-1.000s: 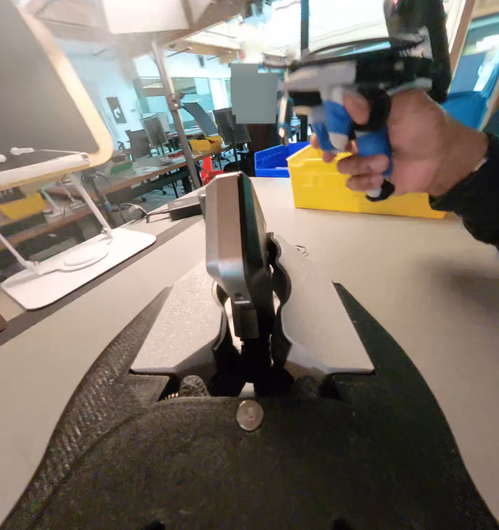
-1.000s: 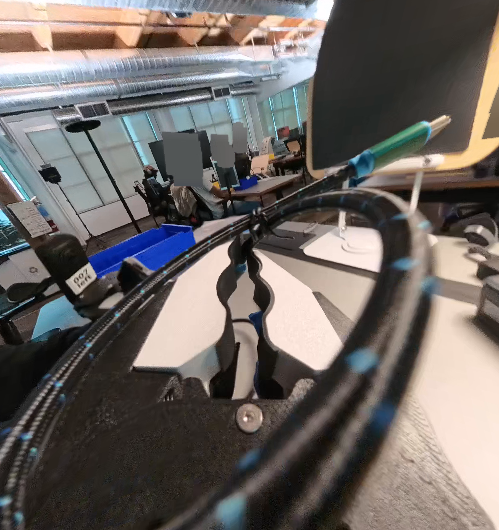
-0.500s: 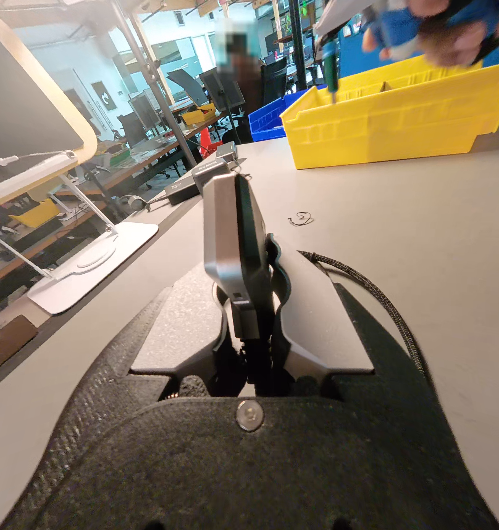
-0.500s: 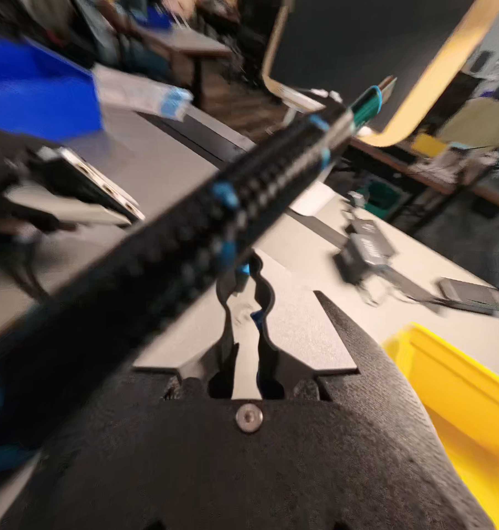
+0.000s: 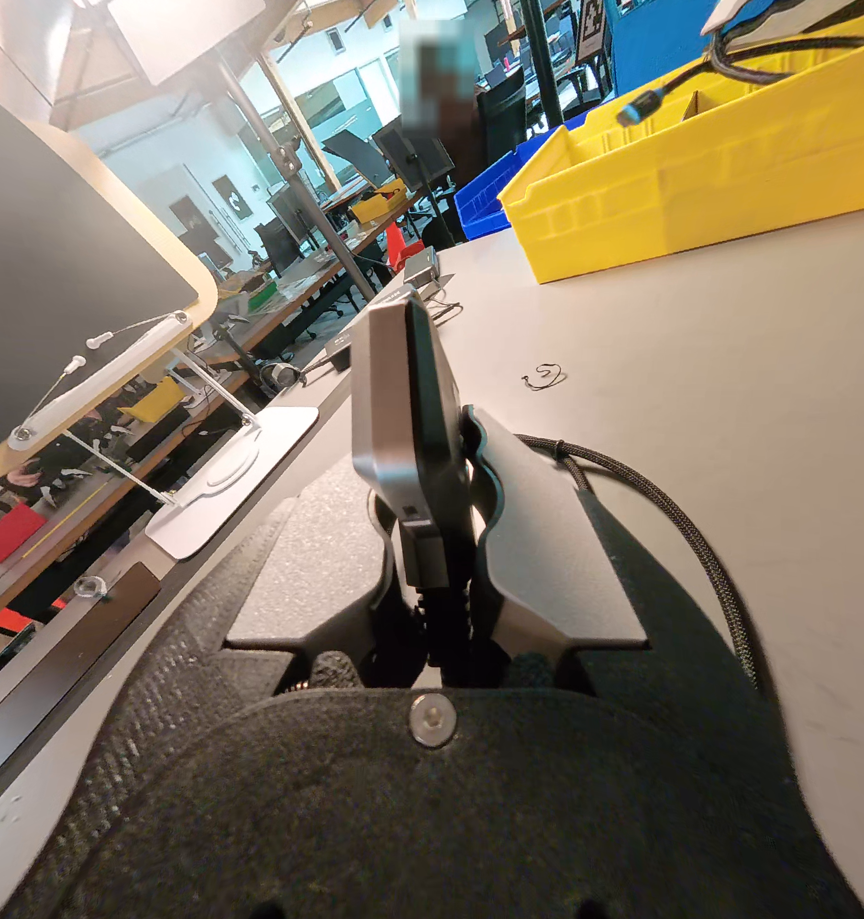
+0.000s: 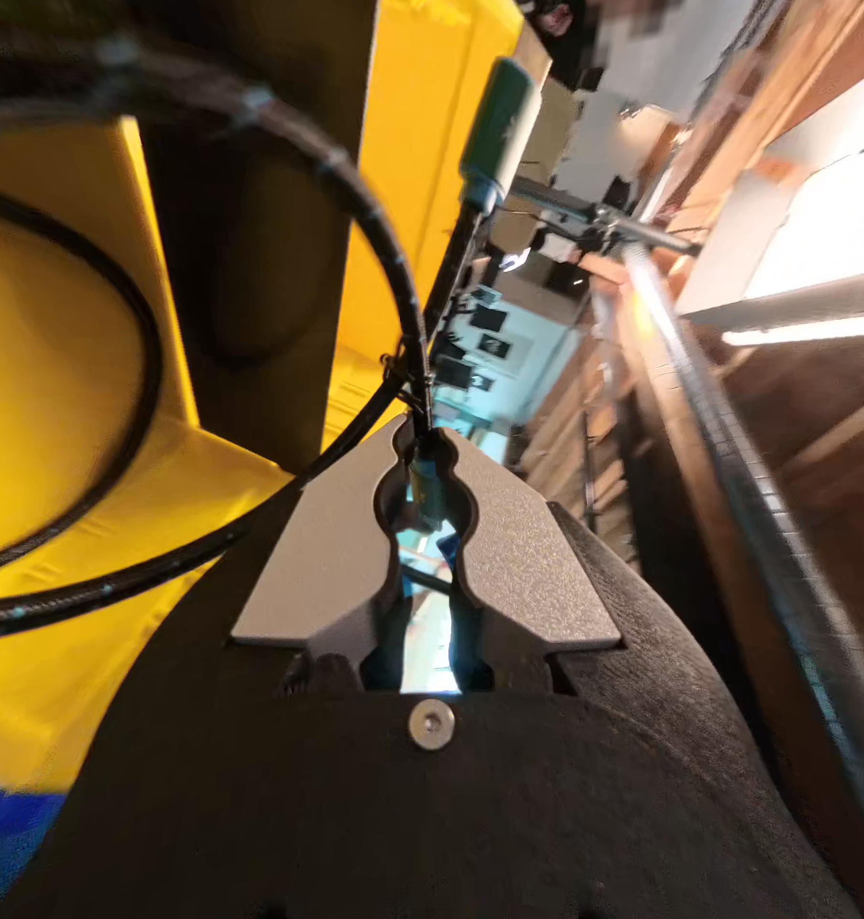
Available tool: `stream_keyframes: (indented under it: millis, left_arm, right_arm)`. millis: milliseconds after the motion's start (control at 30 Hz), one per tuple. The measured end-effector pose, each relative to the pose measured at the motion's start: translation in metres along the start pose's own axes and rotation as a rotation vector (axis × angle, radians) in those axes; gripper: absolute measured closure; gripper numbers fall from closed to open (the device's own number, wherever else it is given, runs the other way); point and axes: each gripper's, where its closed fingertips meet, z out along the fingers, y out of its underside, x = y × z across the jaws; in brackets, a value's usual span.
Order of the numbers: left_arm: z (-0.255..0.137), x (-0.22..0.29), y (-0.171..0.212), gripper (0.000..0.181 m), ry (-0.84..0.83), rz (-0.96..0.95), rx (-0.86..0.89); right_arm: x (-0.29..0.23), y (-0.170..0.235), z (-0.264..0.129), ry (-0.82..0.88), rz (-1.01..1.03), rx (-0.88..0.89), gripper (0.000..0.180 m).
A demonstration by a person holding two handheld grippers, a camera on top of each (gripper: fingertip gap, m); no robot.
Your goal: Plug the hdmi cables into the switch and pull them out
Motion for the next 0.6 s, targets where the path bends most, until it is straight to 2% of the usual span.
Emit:
stream_keyframes:
  millis: [33, 167, 367, 467, 600]
  left_arm:
    - [0.000, -0.001, 0.001, 0.157, -0.005, -0.001, -0.002]
    - [0.001, -0.003, 0.004, 0.157, -0.005, -0.016, -0.006]
    - [0.002, -0.003, 0.007, 0.157, 0.016, -0.063, -0.008]
    - [0.002, -0.005, 0.010, 0.157, 0.026, -0.107, -0.017]
    - [0.002, -0.013, 0.016, 0.157, 0.046, -0.247, -0.029]
  right_arm:
    - [-0.001, 0.005, 0.001, 0.012, -0.018, 0.007, 0.172]
    - [-0.015, 0.021, 0.002, -0.069, -0.037, 0.028, 0.169]
    - [-0.031, 0.026, -0.007, -0.279, -0.016, 0.013, 0.144]
    - [-0.024, 0.027, -0.011, -0.323, 0.018, -0.001, 0.137]
    - [0.015, 0.023, -0.018, -0.270, 0.141, -0.053, 0.136]
